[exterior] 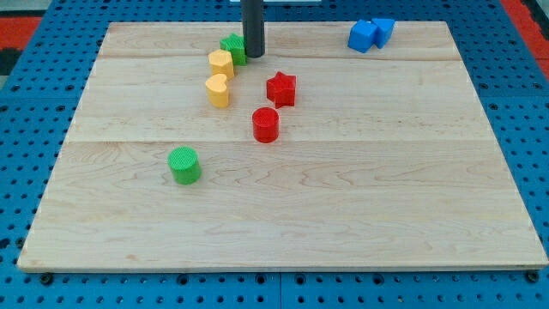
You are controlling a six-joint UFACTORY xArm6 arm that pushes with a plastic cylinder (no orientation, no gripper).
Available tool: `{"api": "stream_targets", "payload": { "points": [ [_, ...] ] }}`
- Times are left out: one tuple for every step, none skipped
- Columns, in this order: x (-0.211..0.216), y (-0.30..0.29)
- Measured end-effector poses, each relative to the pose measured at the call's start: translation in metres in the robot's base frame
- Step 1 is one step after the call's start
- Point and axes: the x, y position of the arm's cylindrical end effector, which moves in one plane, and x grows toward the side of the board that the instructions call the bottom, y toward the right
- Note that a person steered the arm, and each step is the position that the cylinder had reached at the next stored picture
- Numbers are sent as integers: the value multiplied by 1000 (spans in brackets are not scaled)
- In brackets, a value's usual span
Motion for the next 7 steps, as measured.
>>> {"api": "stream_targets", "payload": {
  "points": [
    [-9,-28],
    [-13,-40],
    [22,-37],
    [41,-35],
    [27,-42],
    [27,-55],
    [41,-36]
  ]
}}
